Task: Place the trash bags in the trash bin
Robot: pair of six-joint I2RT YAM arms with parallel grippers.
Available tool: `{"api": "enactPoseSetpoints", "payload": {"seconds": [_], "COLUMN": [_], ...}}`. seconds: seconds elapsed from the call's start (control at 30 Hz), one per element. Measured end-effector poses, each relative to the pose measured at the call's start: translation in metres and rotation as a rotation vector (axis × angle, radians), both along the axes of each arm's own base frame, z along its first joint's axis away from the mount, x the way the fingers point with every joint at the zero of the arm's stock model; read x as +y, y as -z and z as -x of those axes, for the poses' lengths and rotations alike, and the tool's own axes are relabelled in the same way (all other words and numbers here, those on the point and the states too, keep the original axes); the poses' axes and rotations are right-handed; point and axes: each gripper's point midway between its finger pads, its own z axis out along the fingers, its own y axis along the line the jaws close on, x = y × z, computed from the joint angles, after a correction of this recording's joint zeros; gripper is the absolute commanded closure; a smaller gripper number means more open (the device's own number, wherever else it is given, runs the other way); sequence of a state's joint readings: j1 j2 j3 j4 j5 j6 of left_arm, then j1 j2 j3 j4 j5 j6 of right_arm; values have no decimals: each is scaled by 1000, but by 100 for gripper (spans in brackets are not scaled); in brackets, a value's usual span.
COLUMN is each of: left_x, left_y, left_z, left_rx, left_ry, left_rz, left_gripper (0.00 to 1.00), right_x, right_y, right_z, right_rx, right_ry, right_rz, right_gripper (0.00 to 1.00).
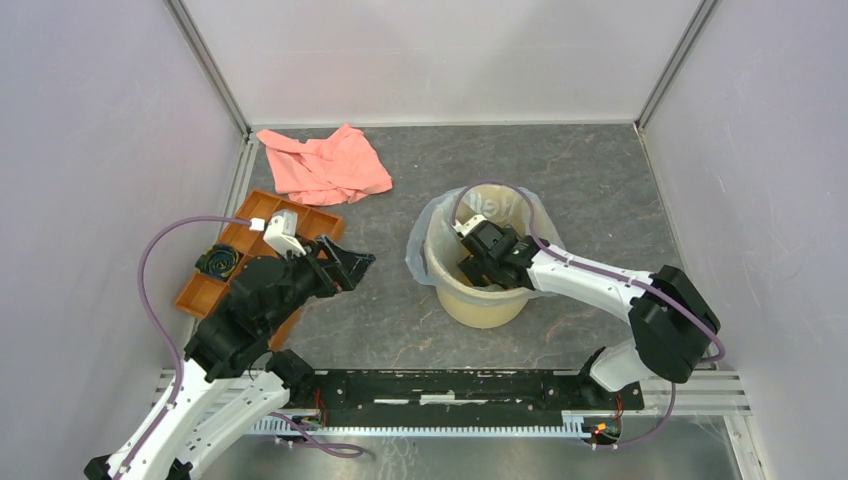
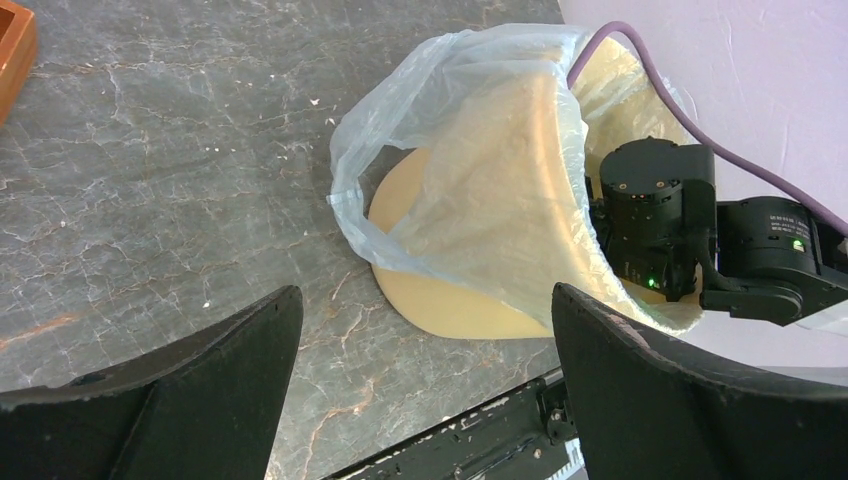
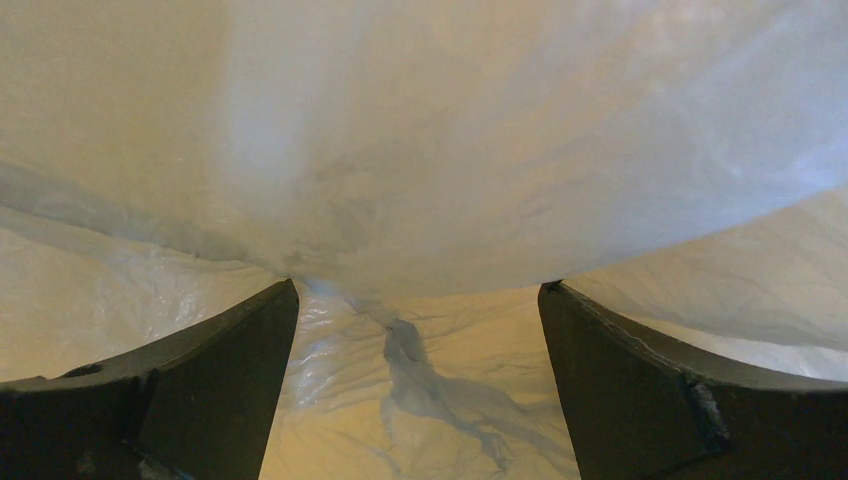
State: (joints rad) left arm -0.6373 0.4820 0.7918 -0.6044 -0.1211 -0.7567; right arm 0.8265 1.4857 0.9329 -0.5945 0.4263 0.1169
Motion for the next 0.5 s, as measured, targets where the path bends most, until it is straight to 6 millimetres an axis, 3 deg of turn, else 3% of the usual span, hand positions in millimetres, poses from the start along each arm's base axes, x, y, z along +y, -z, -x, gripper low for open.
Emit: {"api": "enactPoseSetpoints", "payload": {"seconds": [0.07, 0.27, 0.5], "left_x": [0, -1, 0], "left_y": [0, 2, -1], "left_z": [0, -1, 1], "left_rx": [1, 6, -3], "left_ry": [0, 1, 0], "left_rz": [0, -4, 3], "left_gripper": [0, 0, 0], "right_x": [0, 34, 46], "right_y": [2, -11, -6], "right_z": [3, 8, 17], "right_rx": [18, 31, 87], "right_ry": [-3, -84, -138], "right_rz": [-17, -183, -229], "right_gripper": [2, 2, 2]}}
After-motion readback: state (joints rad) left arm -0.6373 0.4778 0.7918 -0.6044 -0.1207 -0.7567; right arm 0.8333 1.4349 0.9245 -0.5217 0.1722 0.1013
